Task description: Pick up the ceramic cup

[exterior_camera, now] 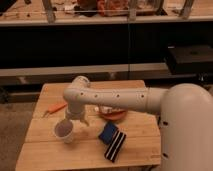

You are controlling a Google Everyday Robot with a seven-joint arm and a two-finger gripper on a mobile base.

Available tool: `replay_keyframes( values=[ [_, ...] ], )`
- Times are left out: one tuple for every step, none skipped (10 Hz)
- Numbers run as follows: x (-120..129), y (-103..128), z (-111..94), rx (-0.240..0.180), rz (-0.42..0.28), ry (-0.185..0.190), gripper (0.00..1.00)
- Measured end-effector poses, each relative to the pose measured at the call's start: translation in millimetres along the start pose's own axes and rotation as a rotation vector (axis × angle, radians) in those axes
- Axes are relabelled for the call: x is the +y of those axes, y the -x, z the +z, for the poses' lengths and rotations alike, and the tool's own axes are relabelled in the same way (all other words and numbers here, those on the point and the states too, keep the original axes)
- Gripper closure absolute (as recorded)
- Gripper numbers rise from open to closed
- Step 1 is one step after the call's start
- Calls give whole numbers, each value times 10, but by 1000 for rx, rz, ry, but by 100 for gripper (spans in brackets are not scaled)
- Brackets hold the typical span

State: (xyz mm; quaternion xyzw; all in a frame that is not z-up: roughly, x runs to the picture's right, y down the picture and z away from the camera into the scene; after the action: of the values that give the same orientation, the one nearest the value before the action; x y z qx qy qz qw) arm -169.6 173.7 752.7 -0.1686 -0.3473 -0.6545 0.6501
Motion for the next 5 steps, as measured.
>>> replay_keyframes(
  values=[
    [-6, -2, 7, 1, -35, 1, 20],
    [-5, -9, 8, 4, -34, 1, 20],
    [-2, -16, 9, 6, -17, 0, 20],
    [0, -23, 17, 6, 3, 0, 20],
    [0, -29, 27, 6, 4, -1, 20]
  ],
)
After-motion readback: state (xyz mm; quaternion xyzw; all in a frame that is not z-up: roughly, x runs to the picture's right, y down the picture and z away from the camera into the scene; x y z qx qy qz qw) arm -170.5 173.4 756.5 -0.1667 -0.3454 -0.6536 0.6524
